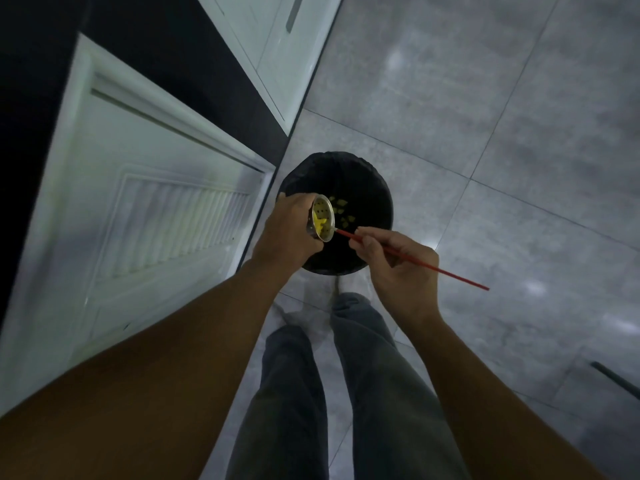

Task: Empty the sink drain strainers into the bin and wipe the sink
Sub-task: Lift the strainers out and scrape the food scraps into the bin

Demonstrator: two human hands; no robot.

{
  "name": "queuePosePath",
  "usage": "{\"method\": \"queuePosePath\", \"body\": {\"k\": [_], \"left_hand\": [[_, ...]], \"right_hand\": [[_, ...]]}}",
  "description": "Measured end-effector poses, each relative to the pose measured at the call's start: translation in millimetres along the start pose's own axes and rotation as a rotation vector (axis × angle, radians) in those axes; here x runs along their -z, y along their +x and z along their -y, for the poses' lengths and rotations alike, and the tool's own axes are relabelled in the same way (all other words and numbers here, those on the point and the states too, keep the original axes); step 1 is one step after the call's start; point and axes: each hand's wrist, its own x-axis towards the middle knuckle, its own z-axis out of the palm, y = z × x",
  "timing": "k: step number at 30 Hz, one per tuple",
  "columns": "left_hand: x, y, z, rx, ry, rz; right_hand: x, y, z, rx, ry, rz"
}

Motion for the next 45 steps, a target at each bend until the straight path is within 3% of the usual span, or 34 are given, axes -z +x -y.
{"method": "queuePosePath", "body": {"k": [5,17,24,31,39,45], "left_hand": [[0.1,-0.5,-0.8,-0.015,-0.010,0.011],[-1.1,4.2,5.6,-0.011,0.047,-0.019],[-2.6,3.2,3.9,-0.016,0.037,-0.008],[0.0,3.9,4.7,-0.011,0.051,0.008],[-4.2,3.8,6.9,-0.010,0.027,-0.008],[-3.7,1.5,11.1,-0.023,0.007,0.028]], "right_hand": [[-14.1,0.7,1.2,-0.017,-0.028,0.095],[-4.2,-5.7,-1.5,0.001,-0.013,-0.101],[-22.0,-0.2,0.8,0.086,-0.120,-0.001],[-17.2,1.5,-9.5,0.085,-0.197,-0.084],[-23.9,-1.4,-5.3,0.160,-0.150,0.009],[-24.9,8.8,-1.7,0.075,-0.141,0.020]]}}
